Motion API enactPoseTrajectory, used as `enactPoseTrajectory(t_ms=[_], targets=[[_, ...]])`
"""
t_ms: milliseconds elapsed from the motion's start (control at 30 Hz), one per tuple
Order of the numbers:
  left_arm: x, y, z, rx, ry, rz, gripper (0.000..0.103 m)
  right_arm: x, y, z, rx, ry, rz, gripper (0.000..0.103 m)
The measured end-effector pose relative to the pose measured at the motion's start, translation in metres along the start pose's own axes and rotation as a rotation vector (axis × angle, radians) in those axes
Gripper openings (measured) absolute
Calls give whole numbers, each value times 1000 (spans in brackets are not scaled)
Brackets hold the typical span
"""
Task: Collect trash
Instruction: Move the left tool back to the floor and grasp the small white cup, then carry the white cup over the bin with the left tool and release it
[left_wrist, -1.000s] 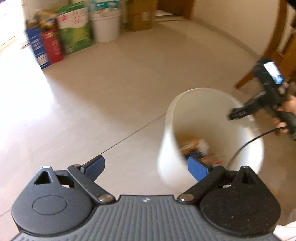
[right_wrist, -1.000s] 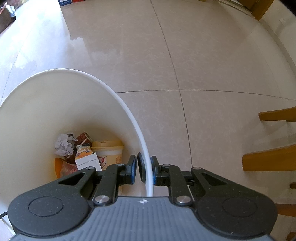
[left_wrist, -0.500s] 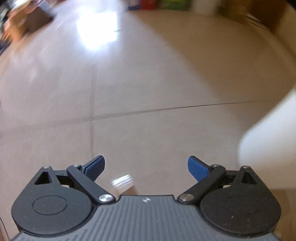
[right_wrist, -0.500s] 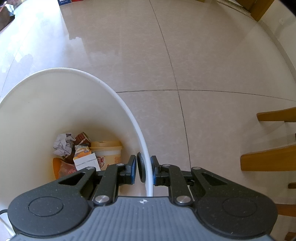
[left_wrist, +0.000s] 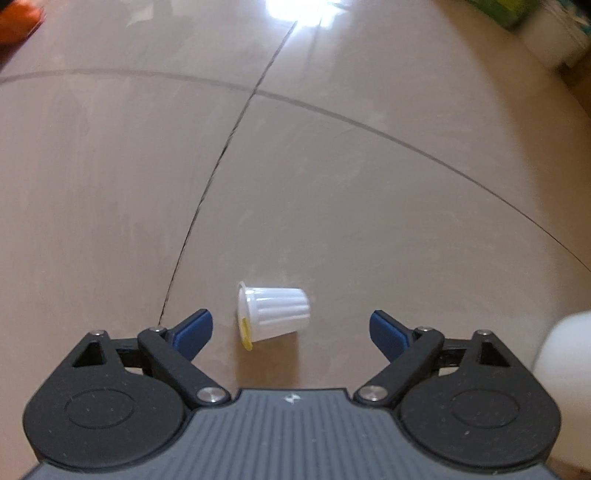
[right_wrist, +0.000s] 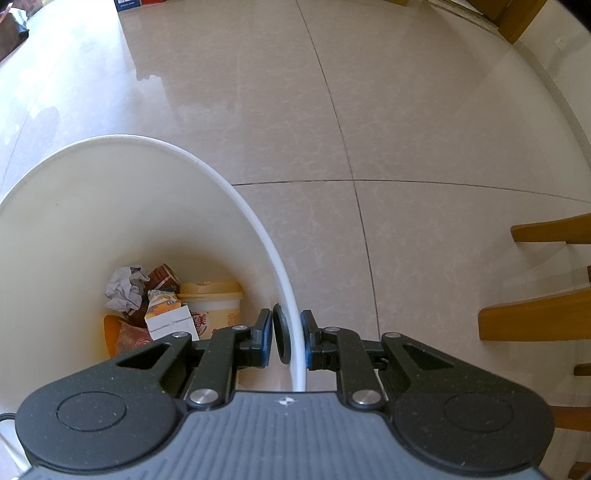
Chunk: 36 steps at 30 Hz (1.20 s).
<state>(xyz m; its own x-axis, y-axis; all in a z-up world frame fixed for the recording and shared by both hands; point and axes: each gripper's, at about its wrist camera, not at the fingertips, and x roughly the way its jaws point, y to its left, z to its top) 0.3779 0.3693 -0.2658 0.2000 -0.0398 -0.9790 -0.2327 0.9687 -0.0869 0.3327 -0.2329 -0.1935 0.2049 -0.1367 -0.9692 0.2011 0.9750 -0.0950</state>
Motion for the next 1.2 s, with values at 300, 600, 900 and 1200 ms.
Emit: enactPoseTrajectory(t_ms=[300, 600, 900, 1200], targets=[[29, 6, -9, -82, -31, 28, 66, 0, 1, -1, 0, -3, -4, 19], [31, -6, -11, -67, -40, 61, 50, 0, 1, 0, -3, -4, -8, 19], [21, -24, 0, 56, -13, 87, 50, 0, 2, -1, 0, -1, -5, 19], [-22, -71, -1, 326, 14, 88, 50, -1, -1, 2, 12, 5, 6, 19]])
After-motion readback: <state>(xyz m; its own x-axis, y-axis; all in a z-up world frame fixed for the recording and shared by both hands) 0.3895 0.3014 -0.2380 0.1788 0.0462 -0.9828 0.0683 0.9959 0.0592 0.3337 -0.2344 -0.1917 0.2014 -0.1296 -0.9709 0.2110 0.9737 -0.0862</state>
